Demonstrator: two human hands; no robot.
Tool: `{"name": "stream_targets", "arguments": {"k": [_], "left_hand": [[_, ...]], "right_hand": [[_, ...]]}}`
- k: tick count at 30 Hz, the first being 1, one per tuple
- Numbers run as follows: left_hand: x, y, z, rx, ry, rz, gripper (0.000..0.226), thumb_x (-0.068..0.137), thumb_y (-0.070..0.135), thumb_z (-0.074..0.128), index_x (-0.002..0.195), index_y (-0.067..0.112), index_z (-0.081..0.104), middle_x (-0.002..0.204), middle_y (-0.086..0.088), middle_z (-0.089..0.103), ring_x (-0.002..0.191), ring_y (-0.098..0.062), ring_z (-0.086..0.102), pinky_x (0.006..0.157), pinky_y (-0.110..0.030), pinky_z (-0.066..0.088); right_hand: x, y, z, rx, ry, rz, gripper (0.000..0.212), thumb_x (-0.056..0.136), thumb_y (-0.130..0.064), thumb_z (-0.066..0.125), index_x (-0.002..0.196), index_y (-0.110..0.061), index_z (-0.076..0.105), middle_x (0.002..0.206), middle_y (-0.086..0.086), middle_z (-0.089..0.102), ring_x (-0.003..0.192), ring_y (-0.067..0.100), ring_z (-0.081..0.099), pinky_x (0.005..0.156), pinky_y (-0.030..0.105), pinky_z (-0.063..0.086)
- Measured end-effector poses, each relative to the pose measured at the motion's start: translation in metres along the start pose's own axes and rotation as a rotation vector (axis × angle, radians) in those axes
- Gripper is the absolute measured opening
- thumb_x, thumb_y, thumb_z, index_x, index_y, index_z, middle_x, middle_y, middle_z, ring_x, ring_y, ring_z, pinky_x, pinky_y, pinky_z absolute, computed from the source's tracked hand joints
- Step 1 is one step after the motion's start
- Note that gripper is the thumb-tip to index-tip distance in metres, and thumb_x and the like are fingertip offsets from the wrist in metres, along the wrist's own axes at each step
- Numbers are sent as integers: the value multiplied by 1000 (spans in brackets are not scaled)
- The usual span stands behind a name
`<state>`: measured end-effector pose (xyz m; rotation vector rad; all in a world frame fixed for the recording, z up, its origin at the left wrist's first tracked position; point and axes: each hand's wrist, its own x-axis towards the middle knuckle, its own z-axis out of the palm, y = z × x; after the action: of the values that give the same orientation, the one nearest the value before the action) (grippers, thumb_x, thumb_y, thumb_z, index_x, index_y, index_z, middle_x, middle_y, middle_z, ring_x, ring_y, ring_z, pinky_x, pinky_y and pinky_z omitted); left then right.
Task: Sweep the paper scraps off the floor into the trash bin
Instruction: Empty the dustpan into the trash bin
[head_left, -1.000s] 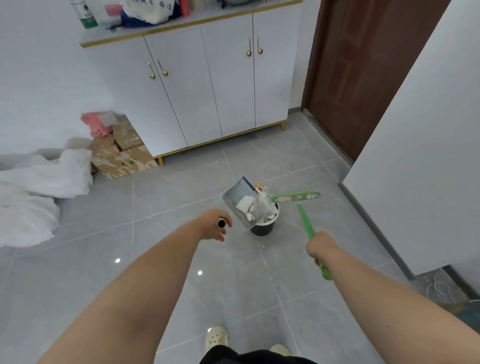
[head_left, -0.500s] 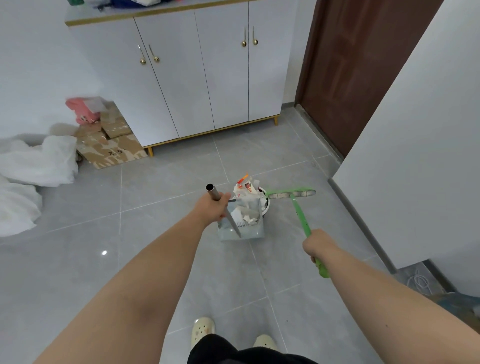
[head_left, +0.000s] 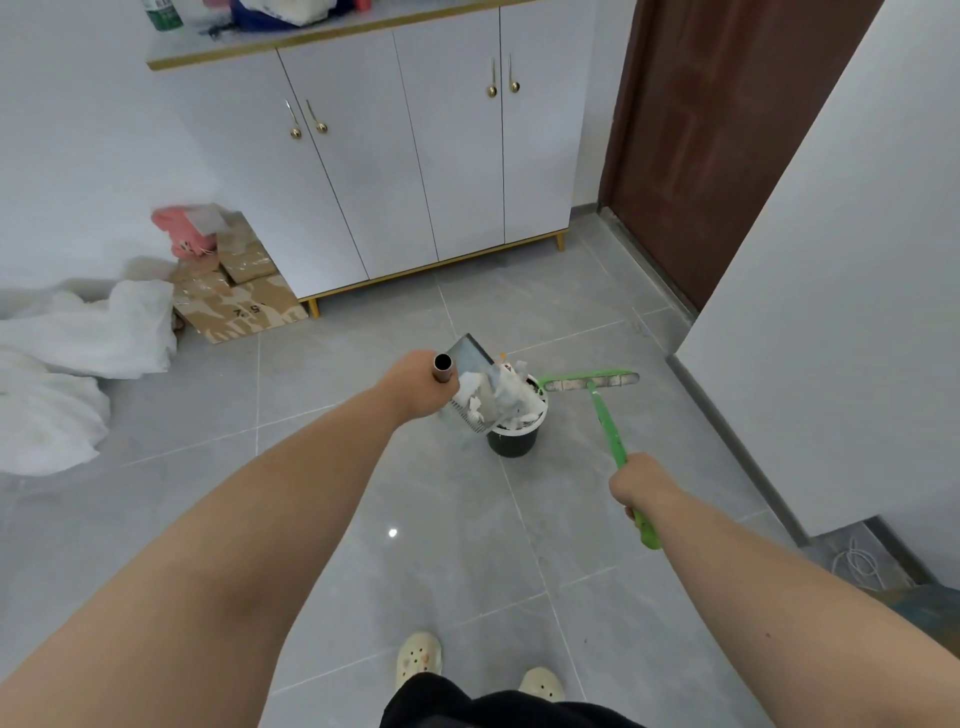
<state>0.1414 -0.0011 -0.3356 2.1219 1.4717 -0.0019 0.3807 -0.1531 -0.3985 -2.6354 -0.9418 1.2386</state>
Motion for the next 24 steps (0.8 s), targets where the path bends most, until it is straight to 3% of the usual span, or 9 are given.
{"name": "stream_targets", "arguments": {"k": [3, 5, 7, 10, 13, 24], "left_hand": [[-4, 5, 1, 219, 2, 135, 29, 90, 21, 42, 74, 2, 56, 76, -16, 59, 71, -26, 51, 67, -38, 43], [-10, 10, 4, 323, -6, 234, 21, 91, 16, 44, 73, 10, 53, 75, -11, 58, 71, -24, 49, 65, -33, 37], [-15, 13, 7, 439, -53, 308, 15, 90, 14, 45, 80, 12, 57, 82, -9, 61, 74, -23, 49, 66, -27, 33], [-22, 15, 13, 682, -162, 373, 19, 92, 15, 44, 98, 9, 60, 96, -9, 65, 88, -27, 57, 69, -28, 34], [-29, 18, 23, 892, -245, 439, 18, 91, 12, 46, 103, 10, 59, 102, -9, 64, 98, -28, 59, 71, -29, 35], [-34, 11, 68, 1091, -377, 550, 19, 92, 4, 46, 103, 9, 60, 104, -9, 64, 97, -29, 62, 79, -35, 47]], "right_hand": [[-2, 0, -1, -3, 2, -2, 9, 91, -1, 40, 95, 1, 48, 62, 13, 49, 45, 21, 48, 43, 23, 36], [-4, 1, -2, -13, 5, 1, 8, 91, -1, 40, 95, 0, 47, 63, 12, 49, 46, 21, 48, 42, 23, 35], [-4, 2, -1, -27, 6, 10, 7, 91, -1, 40, 95, -1, 46, 64, 12, 49, 46, 20, 48, 41, 23, 35], [-5, 4, 0, -37, 0, 14, 7, 92, -1, 40, 95, 0, 46, 63, 12, 49, 47, 20, 49, 41, 24, 35], [-6, 7, 2, -41, -19, 17, 6, 93, -2, 40, 95, 0, 45, 65, 12, 49, 47, 20, 49, 41, 25, 36], [-11, -5, 32, -32, -67, 21, 5, 94, -2, 38, 96, 0, 43, 63, 12, 47, 46, 19, 47, 40, 26, 35]]}}
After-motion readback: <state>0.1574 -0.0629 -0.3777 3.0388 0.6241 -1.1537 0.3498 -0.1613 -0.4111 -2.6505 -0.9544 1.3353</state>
